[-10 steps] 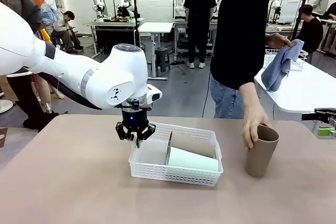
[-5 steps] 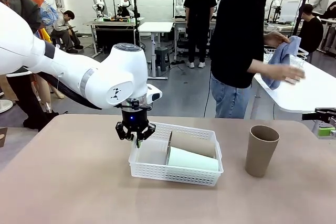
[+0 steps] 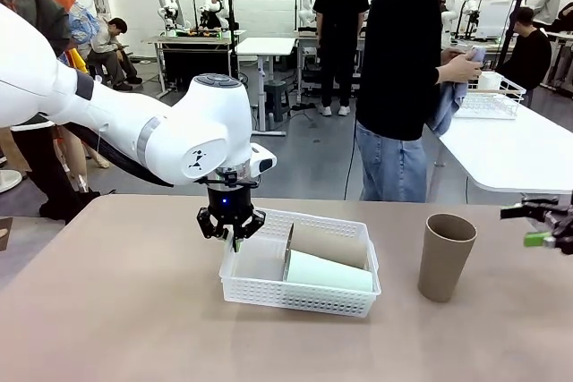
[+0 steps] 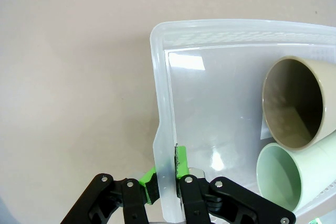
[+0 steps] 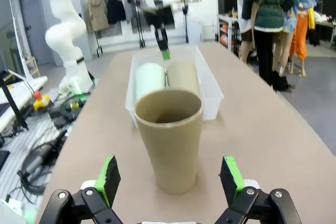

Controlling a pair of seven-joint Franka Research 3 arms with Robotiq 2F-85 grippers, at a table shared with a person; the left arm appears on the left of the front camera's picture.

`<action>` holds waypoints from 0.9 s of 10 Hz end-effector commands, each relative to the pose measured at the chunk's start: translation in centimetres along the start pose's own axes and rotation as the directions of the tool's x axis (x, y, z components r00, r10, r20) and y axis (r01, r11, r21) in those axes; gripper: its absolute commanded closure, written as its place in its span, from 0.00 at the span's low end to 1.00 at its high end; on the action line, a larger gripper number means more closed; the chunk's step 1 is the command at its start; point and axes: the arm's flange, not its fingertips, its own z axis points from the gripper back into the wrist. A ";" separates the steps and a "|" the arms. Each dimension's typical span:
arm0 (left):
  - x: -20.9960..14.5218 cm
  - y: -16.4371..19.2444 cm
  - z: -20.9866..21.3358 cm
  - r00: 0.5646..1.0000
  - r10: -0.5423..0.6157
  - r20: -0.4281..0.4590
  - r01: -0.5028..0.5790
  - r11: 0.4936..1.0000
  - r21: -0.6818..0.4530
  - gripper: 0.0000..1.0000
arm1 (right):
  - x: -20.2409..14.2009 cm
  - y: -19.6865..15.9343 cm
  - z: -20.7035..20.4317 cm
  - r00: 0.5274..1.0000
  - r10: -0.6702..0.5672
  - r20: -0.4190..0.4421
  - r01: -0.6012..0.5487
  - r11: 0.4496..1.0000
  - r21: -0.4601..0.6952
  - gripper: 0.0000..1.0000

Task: Clean and organize the cups into the basket.
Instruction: Pick up the Reusable plastic cup from the right side of the table and stack it inside the Organizing basket in the center of the table.

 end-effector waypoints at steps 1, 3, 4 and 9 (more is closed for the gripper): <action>0.0 -0.1 0.1 1.000 -0.002 0.000 0.002 1.000 0.001 1.00 | -1.9 -0.2 -2.0 0.997 0.044 -0.065 -0.044 0.999 -0.006 0.00; 0.0 -0.1 0.1 1.000 -0.002 0.000 0.002 1.000 0.001 1.00 | -2.8 -0.7 -2.4 0.996 0.022 -0.091 -0.021 1.000 0.002 0.00; 0.0 -0.1 0.1 1.000 -0.002 0.000 0.002 1.000 0.001 1.00 | -3.4 -1.1 -2.8 0.995 0.010 -0.096 -0.009 1.000 0.011 0.00; 0.0 -0.1 0.1 1.000 -0.002 0.000 0.002 1.000 0.001 1.00 | -5.3 -3.6 -5.4 0.995 -0.016 -0.097 0.014 1.000 -0.019 0.00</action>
